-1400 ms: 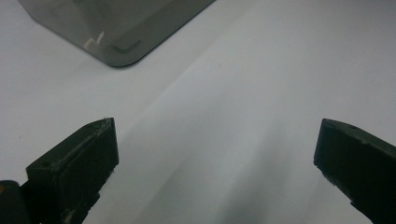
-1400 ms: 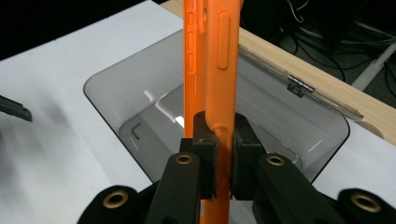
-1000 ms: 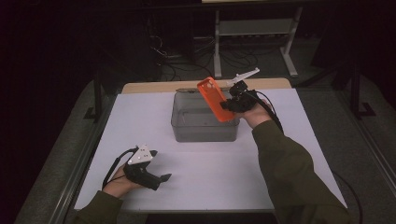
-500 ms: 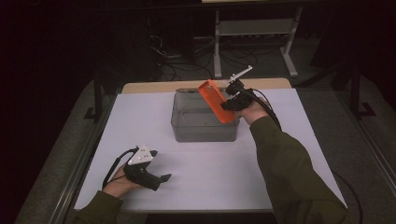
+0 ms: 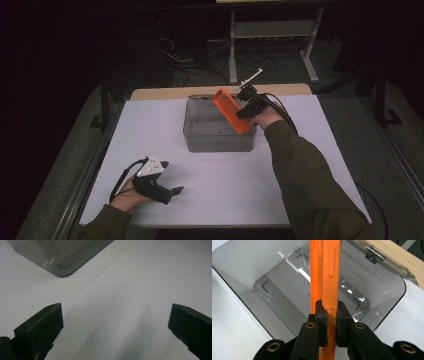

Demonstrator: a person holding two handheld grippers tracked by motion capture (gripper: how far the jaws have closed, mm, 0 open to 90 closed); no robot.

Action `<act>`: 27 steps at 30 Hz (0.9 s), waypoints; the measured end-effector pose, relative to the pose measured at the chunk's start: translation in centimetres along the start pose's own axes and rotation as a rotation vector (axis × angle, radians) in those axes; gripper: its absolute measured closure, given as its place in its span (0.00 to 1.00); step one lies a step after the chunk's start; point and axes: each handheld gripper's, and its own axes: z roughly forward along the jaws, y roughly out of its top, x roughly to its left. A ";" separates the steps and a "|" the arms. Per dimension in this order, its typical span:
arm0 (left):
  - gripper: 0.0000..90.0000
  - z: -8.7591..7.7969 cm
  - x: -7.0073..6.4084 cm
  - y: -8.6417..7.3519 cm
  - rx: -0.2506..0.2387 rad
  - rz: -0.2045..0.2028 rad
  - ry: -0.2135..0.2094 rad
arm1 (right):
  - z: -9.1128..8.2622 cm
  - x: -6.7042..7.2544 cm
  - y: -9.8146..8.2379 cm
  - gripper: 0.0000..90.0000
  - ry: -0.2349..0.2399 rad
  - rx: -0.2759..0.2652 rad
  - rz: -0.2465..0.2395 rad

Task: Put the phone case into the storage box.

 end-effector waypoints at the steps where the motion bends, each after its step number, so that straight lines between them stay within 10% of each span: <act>1: 0.00 0.0 0.0 0.0 0.000 0.000 0.000 | 0.1 0.0 0.1 0.91 0.001 0.009 0.000; 27: 0.00 -0.1 0.2 0.0 -0.007 -0.013 0.002 | 2.6 -0.3 1.5 0.91 -0.012 0.206 0.031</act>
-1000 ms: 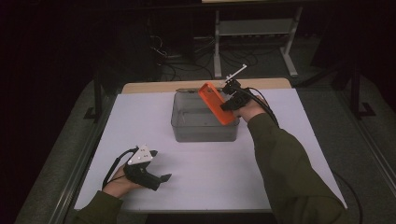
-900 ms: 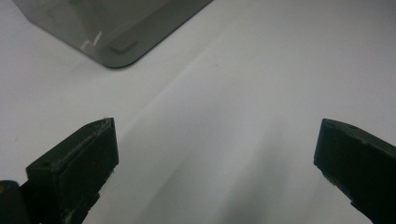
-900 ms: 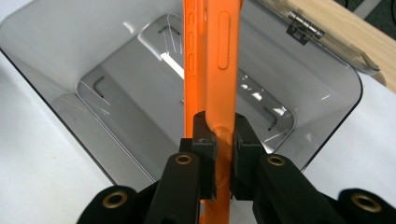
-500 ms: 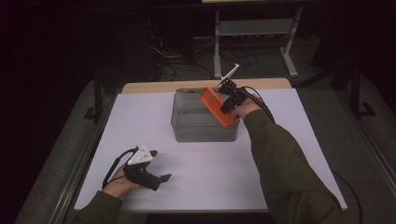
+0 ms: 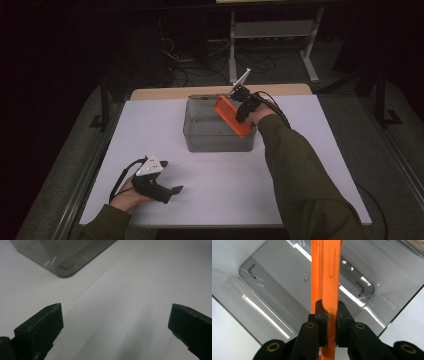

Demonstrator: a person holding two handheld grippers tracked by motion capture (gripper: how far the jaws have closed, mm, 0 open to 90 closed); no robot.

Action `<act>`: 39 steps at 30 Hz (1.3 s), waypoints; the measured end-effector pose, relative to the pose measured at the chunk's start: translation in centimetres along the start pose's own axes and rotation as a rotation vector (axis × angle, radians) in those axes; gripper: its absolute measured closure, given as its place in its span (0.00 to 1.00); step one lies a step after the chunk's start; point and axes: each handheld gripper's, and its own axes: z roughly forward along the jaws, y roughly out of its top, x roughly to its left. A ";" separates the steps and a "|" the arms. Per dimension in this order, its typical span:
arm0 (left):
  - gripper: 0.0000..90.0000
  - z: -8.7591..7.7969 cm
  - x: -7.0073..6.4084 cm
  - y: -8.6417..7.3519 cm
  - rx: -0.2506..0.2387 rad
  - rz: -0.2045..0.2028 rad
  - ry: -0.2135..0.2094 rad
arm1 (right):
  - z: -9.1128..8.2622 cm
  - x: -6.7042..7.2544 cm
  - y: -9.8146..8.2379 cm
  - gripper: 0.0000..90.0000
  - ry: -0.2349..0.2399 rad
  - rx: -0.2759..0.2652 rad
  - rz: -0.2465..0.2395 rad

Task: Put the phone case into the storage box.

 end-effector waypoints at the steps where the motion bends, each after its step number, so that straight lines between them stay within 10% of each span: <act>1: 0.00 0.0 0.0 0.0 -0.001 0.000 0.000 | 0.1 0.0 0.0 0.91 -0.002 0.005 0.002; 24: 0.00 -0.1 0.0 0.0 -0.006 -0.005 0.003 | 1.8 -0.2 0.6 0.90 -0.016 0.097 0.076; 39: 0.00 -0.2 -0.1 0.0 -0.008 -0.003 -0.002 | 2.5 -0.4 0.8 0.90 -0.021 0.133 0.249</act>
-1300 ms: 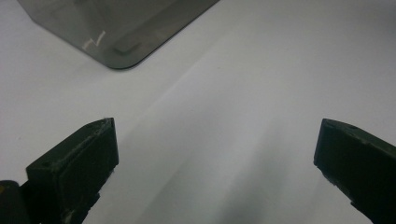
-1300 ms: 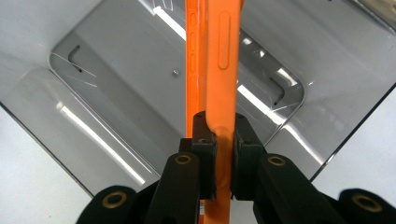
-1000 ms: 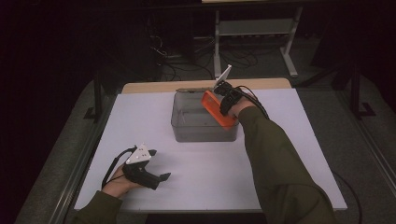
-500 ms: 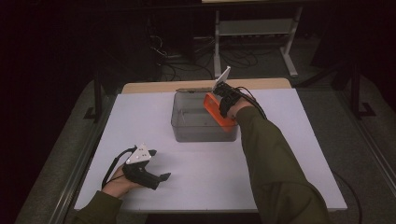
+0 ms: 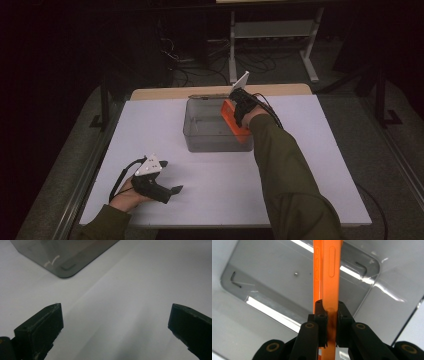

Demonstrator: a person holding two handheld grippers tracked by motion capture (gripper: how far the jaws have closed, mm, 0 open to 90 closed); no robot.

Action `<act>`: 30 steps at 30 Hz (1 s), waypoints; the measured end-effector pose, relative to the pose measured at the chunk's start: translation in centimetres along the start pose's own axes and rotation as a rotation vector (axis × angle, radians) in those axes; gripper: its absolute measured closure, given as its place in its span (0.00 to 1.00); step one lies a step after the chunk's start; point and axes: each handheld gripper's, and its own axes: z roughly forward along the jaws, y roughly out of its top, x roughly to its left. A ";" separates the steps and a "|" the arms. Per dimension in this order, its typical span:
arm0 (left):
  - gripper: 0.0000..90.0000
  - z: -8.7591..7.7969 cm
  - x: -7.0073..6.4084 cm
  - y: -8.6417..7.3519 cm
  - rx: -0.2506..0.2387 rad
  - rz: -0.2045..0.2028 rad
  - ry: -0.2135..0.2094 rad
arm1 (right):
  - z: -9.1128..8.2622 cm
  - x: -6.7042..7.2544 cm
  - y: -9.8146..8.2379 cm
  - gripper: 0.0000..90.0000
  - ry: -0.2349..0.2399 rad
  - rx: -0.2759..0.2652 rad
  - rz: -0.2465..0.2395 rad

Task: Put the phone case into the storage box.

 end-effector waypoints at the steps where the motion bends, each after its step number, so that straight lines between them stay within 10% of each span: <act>1: 0.00 0.0 0.0 0.0 0.000 0.000 0.000 | 0.0 -0.1 0.0 0.90 -0.002 -0.001 0.007; 30: 0.00 -0.1 -0.1 0.1 -0.001 -0.002 -0.004 | -0.1 -1.1 -0.2 0.89 -0.006 0.052 0.217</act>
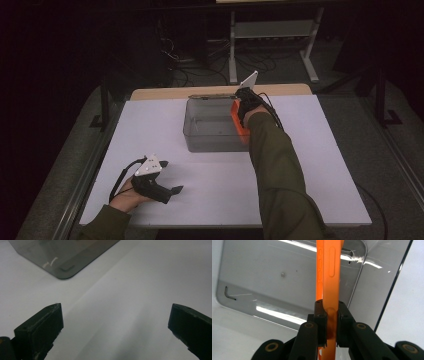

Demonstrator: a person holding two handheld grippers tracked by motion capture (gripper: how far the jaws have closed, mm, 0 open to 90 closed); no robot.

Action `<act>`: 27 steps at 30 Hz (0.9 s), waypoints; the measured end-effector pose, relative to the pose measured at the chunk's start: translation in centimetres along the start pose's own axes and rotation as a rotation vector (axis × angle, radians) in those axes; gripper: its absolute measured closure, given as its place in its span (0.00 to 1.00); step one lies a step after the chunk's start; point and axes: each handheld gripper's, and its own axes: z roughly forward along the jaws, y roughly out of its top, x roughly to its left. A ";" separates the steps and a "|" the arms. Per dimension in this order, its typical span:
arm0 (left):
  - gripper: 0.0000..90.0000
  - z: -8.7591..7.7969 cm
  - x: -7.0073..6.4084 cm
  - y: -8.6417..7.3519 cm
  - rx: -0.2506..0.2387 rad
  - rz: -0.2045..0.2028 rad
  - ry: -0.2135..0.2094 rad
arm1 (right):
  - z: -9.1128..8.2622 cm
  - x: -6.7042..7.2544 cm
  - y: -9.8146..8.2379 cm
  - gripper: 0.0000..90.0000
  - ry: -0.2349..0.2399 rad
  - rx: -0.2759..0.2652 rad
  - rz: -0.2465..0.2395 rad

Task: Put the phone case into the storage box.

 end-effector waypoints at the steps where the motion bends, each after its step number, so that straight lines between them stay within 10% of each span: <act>1: 0.00 0.0 0.0 0.0 0.001 0.002 0.000 | 0.0 0.0 0.0 0.89 -0.001 0.002 0.004; 27: 0.00 0.1 -0.1 0.0 -0.002 -0.002 -0.005 | 1.0 0.2 0.0 0.88 -0.016 0.034 0.028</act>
